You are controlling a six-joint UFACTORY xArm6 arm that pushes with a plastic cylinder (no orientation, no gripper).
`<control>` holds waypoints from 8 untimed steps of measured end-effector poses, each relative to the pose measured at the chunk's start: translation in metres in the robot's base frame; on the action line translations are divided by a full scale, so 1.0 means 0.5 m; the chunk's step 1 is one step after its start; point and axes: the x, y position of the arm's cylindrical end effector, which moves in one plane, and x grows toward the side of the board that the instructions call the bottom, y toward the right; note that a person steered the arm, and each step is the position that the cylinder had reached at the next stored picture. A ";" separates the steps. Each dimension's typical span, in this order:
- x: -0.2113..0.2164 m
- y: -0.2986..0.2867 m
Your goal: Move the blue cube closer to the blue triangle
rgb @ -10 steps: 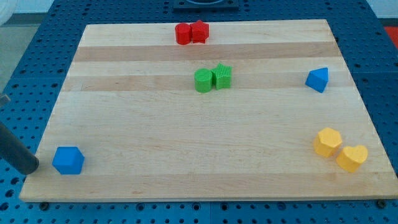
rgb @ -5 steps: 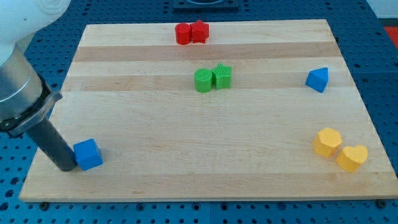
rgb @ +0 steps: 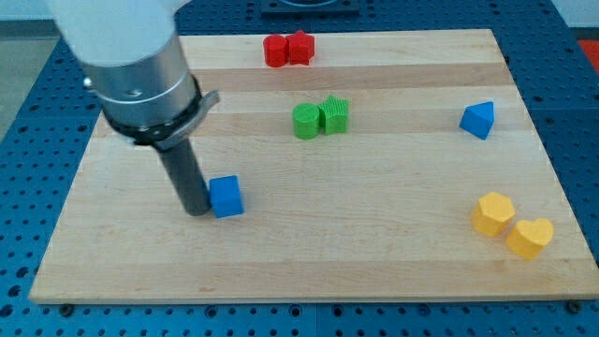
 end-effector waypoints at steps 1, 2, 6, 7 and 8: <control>-0.025 0.051; -0.042 0.108; -0.093 0.296; -0.093 0.349; -0.105 0.393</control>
